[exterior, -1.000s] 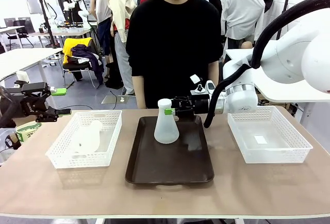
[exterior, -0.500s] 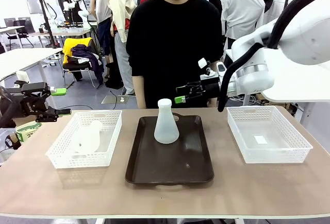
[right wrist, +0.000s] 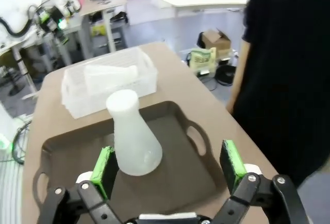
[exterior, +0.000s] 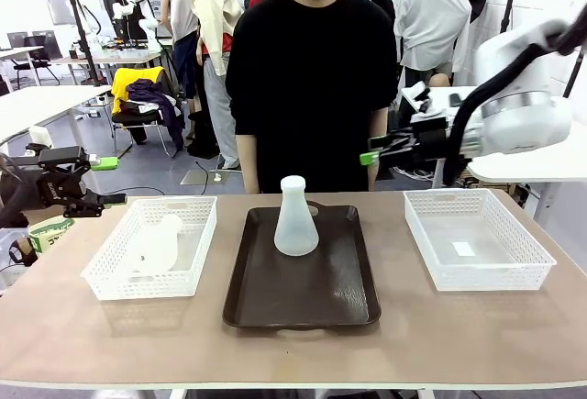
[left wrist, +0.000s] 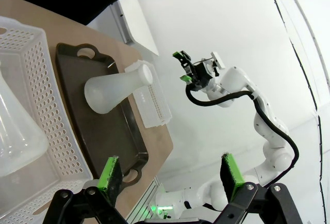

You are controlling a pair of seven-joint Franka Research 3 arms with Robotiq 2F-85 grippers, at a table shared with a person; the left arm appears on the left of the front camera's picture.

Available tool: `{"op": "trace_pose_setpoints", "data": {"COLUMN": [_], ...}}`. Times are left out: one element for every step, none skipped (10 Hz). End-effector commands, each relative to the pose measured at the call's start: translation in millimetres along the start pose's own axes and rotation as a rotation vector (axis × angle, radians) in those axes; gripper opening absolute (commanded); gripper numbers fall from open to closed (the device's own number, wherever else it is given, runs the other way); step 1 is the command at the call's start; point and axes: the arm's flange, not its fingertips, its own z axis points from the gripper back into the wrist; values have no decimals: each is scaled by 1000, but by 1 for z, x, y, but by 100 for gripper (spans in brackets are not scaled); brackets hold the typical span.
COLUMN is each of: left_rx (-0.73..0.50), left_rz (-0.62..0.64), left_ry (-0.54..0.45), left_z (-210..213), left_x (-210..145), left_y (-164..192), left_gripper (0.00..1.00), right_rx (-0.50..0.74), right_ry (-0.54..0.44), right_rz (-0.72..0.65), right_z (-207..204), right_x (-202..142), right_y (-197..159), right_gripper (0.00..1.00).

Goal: Prepare the laboratory tools.
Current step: Pick up the Big flask that the person points to.

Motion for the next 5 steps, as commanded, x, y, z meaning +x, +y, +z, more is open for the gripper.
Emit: {"op": "trace_pose_setpoints", "data": {"left_rx": [-25,-25,-25,-25,-25], "left_rz": [-8,-8,-8,-8,-8], "left_ry": [-24,-24,-24,-24,-24], "left_z": [-1,-1,-1,-1,-1], "left_x": [0,0,0,0,0], "left_y": [0,0,0,0,0], "left_gripper": [100,100,100,100,100], "right_rx": [-85,-112,-127,-136,-134], "right_ry": [-79,-107,-126,-127,-123], "right_rz": [-18,-15,-31,-56,-76], "right_z": [24,40,51,58,61], "right_x": [-6,-10,-16,-22,-29], "right_y": [19,20,22,22,19], "right_gripper": [100,100,100,100,100]}}
